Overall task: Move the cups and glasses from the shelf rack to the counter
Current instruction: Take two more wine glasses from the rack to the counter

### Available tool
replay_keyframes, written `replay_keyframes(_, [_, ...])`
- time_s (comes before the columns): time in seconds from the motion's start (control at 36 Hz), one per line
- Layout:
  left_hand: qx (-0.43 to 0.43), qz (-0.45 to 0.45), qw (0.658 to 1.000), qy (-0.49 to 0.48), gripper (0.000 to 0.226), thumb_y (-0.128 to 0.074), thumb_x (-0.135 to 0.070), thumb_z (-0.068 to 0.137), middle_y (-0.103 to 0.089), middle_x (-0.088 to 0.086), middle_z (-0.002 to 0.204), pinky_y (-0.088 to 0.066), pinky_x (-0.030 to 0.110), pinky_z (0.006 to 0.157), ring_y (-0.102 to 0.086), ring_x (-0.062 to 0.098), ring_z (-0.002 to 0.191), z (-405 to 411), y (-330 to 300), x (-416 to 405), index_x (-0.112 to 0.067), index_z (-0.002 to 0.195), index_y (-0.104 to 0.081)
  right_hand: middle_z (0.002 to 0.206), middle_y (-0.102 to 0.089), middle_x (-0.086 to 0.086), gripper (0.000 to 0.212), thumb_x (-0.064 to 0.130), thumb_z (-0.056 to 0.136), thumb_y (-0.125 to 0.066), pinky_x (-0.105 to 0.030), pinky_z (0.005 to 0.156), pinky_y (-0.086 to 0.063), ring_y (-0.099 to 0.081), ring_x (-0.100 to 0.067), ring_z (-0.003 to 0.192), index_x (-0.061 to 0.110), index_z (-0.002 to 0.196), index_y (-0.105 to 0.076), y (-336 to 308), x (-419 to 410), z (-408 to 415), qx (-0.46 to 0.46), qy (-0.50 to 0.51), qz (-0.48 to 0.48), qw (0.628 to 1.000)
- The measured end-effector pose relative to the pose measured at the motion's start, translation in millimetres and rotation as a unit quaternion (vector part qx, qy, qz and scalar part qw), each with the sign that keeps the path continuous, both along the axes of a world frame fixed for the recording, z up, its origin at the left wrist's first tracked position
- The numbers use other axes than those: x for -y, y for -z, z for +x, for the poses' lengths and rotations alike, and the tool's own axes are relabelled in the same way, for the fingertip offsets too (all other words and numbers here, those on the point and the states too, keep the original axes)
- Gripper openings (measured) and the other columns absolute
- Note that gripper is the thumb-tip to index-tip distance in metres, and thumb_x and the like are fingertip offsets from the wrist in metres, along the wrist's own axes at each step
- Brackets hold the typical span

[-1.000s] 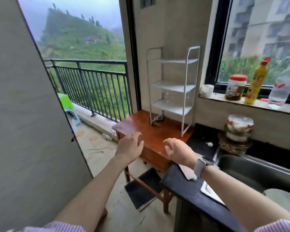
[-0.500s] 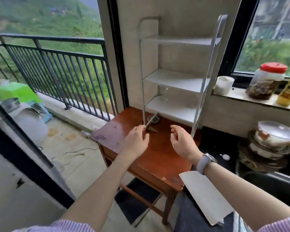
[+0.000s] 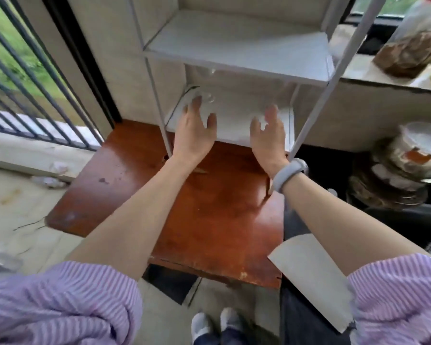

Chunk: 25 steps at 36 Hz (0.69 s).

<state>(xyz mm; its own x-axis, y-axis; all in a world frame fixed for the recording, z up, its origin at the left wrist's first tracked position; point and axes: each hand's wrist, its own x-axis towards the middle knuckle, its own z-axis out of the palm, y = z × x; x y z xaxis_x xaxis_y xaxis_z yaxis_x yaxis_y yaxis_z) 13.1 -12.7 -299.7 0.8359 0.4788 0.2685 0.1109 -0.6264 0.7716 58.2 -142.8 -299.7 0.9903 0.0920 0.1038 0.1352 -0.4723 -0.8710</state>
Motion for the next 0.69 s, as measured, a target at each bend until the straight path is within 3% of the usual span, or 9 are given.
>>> replay_keyframes(0.06, [0.003,-0.003,1.000,-0.005,0.054,-0.047,-0.025,0.093,-0.045,0.012,0.141,-0.035,0.029,0.098,-0.045,0.025,0.126,22,7,-5,-0.008,0.141,-0.029,0.147,-0.035,-0.016,0.056,0.017,0.094,-0.044,-0.031,0.111,-0.028,-0.033,-0.025,0.136,0.001,0.143,-0.021,5,-8,18,0.002,0.034,0.013,0.999])
replay_keyframes(0.19, [-0.003,-0.060,0.998,-0.009,0.067,-0.048,-0.023,0.091,-0.032,0.014,0.149,-0.034,0.042,0.109,-0.033,0.028,0.136,73,22,-21,-0.007,0.146,-0.011,0.152,-0.027,-0.014,0.062,0.010,0.092,-0.045,-0.027,0.114,-0.019,-0.024,-0.025,0.141,0.000,0.145,-0.013,16,-22,58,0.013,0.080,0.056,0.995])
replay_keyframes(0.28, [0.000,-0.118,0.993,0.014,0.082,-0.053,-0.021,0.089,-0.027,0.015,0.151,-0.035,0.045,0.108,-0.032,0.028,0.137,95,26,-26,-0.008,0.146,0.003,0.155,-0.017,-0.015,0.073,0.006,0.091,-0.047,-0.036,0.118,-0.019,-0.019,-0.027,0.143,0.000,0.145,0.000,17,-27,76,0.012,0.095,0.084,0.992])
replay_keyframes(0.39, [0.030,-0.199,0.978,0.052,0.094,-0.056,-0.022,0.089,-0.013,0.013,0.157,-0.032,0.050,0.111,-0.022,0.026,0.142,111,23,-26,-0.015,0.144,0.020,0.154,-0.023,-0.015,0.081,0.007,0.088,-0.054,-0.038,0.116,-0.025,-0.028,-0.026,0.140,0.004,0.146,0.003,16,-29,90,0.003,0.104,0.130,0.986])
replay_keyframes(0.44, [0.027,-0.200,0.979,0.031,0.092,-0.056,-0.028,0.089,-0.016,0.009,0.157,-0.029,0.052,0.112,-0.024,0.022,0.142,118,20,-25,-0.018,0.145,0.016,0.151,-0.030,-0.014,0.077,0.005,0.086,-0.055,-0.038,0.115,-0.027,-0.032,-0.025,0.138,0.006,0.146,-0.007,15,-30,94,0.002,0.107,0.167,0.980])
replay_keyframes(0.53, [0.025,-0.167,0.986,-0.005,0.077,-0.052,-0.037,0.089,-0.041,0.010,0.145,-0.032,0.054,0.107,-0.043,0.026,0.130,126,20,-24,-0.019,0.145,-0.002,0.139,-0.043,-0.014,0.063,0.006,0.085,-0.057,-0.041,0.110,-0.035,-0.043,-0.026,0.128,0.005,0.138,-0.023,16,-29,99,0.007,0.117,0.181,0.976])
replay_keyframes(0.61, [0.038,-0.149,0.988,-0.031,0.060,-0.048,-0.038,0.091,-0.060,0.014,0.119,-0.038,0.058,0.100,-0.057,0.029,0.108,127,21,-22,-0.018,0.139,-0.016,0.115,-0.055,-0.016,0.031,0.013,0.087,-0.056,-0.042,0.097,-0.045,-0.054,-0.027,0.106,0.008,0.113,-0.039,19,-28,99,0.020,0.126,0.177,0.976])
replay_keyframes(0.69, [0.062,-0.154,0.985,-0.046,0.057,-0.049,-0.039,0.091,-0.065,0.018,0.100,-0.043,0.057,0.094,-0.061,0.031,0.093,122,23,-18,-0.015,0.136,-0.023,0.107,-0.057,-0.014,0.022,0.022,0.088,-0.057,-0.029,0.078,-0.048,-0.057,-0.025,0.098,0.019,0.098,-0.037,22,-26,90,0.036,0.109,0.185,0.976])
